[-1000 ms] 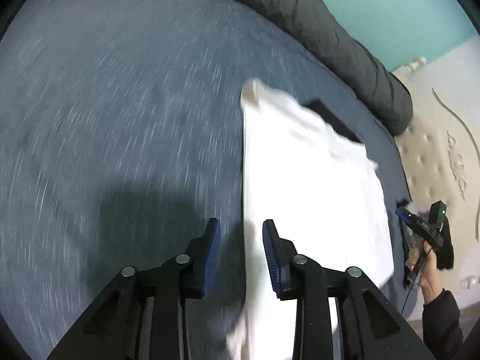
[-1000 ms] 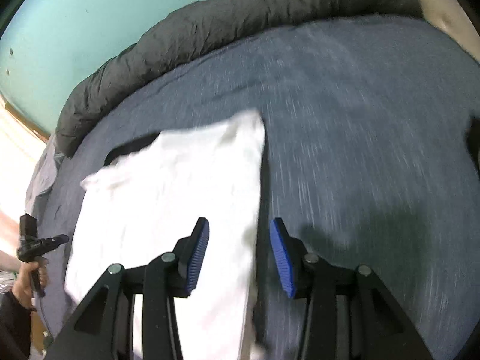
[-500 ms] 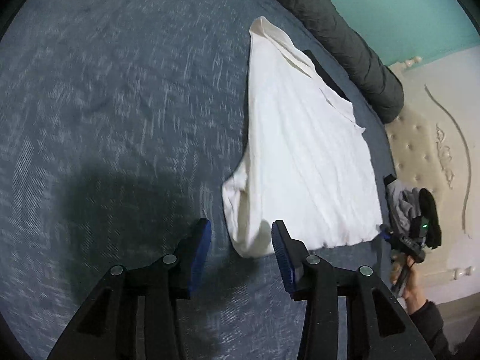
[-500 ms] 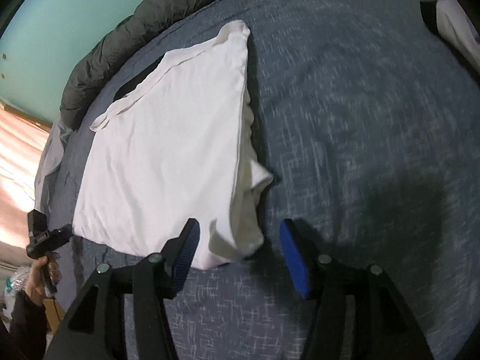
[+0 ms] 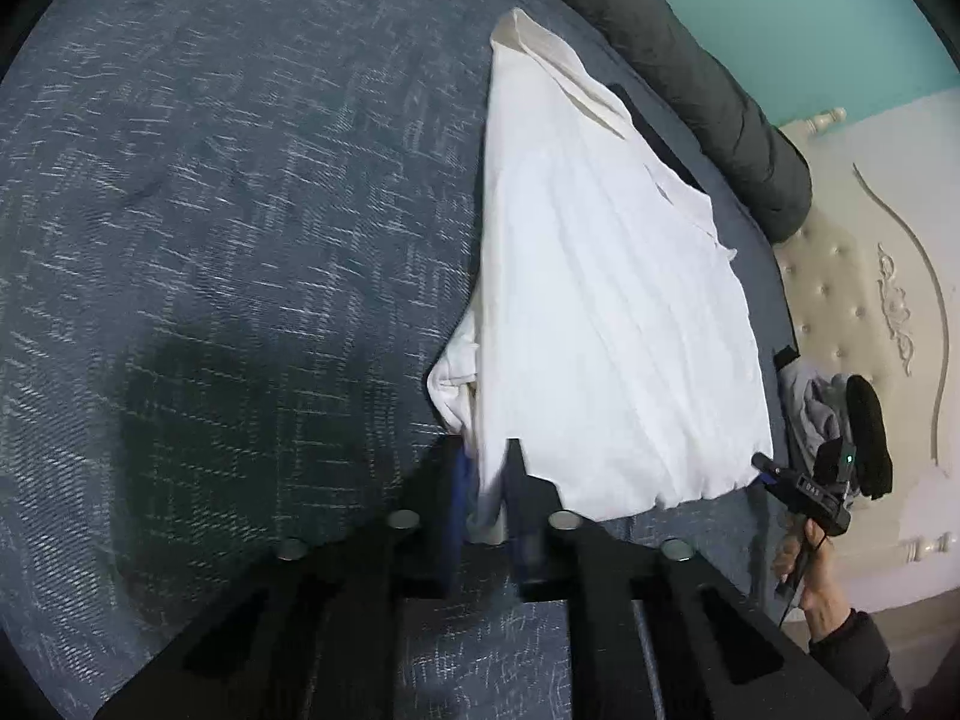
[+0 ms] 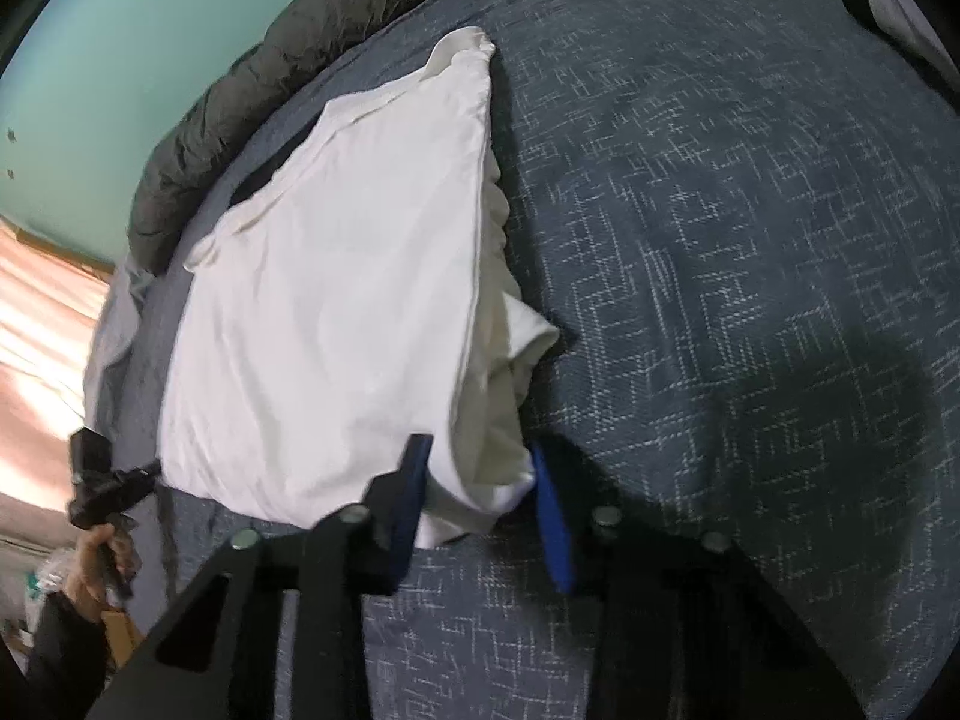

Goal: Fold clothes

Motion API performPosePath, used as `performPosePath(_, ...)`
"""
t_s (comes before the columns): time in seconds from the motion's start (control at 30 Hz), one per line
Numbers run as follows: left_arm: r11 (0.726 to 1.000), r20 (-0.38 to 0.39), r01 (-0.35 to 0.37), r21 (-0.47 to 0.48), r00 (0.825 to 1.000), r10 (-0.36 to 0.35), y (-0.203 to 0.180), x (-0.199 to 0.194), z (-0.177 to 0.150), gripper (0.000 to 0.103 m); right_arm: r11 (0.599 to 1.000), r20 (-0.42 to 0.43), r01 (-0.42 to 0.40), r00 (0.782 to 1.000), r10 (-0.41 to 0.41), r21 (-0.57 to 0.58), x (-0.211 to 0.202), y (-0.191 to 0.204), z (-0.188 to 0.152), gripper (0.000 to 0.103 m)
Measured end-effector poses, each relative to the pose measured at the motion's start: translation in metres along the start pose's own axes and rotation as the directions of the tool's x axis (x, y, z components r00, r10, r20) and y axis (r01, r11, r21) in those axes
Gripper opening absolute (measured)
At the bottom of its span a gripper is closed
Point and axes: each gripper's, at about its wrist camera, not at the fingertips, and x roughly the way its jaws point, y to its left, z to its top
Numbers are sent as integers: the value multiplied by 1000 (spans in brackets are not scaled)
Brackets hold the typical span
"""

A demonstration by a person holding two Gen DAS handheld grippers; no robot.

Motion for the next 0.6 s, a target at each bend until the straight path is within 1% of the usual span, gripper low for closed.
performPosePath(0.07, 1000, 0, -1, 5, 1000, 1, -2, 1, 1, 6, 999, 6, -47, 999, 47, 26, -1, -3, -1, 10)
performPosePath(0.17, 1000, 6, -6, 27, 1000, 6, -8, -4, 2, 5, 999, 4, -31, 1000, 31, -27, -5, 6, 0, 6)
performPosePath(0.23, 999, 9, -1, 45, 1000, 1, -14, -12, 3, 5, 999, 22, -27, 999, 28, -39, -14, 9, 1, 6)
performPosePath(0.37, 997, 4, 8, 70, 1000, -8, -21, -34, 2, 5, 997, 59, -49, 997, 52, -52, -41, 17, 6, 5)
performPosePath(0.4, 997, 3, 7, 81, 1000, -7, -24, -40, 1, 4, 997, 63, -42, 997, 46, -69, -48, 22, 6, 5)
performPosePath(0.53, 994, -4, 14, 106, 1000, -14, -35, -63, -9, 4, 993, 47, -36, 998, 41, -114, -74, 39, -1, 5)
performPosePath(0.6, 992, -23, 3, 126, 1000, 0, -39, -72, -21, 4, 994, 46, -40, 998, 45, -104, -86, 40, -8, 5)
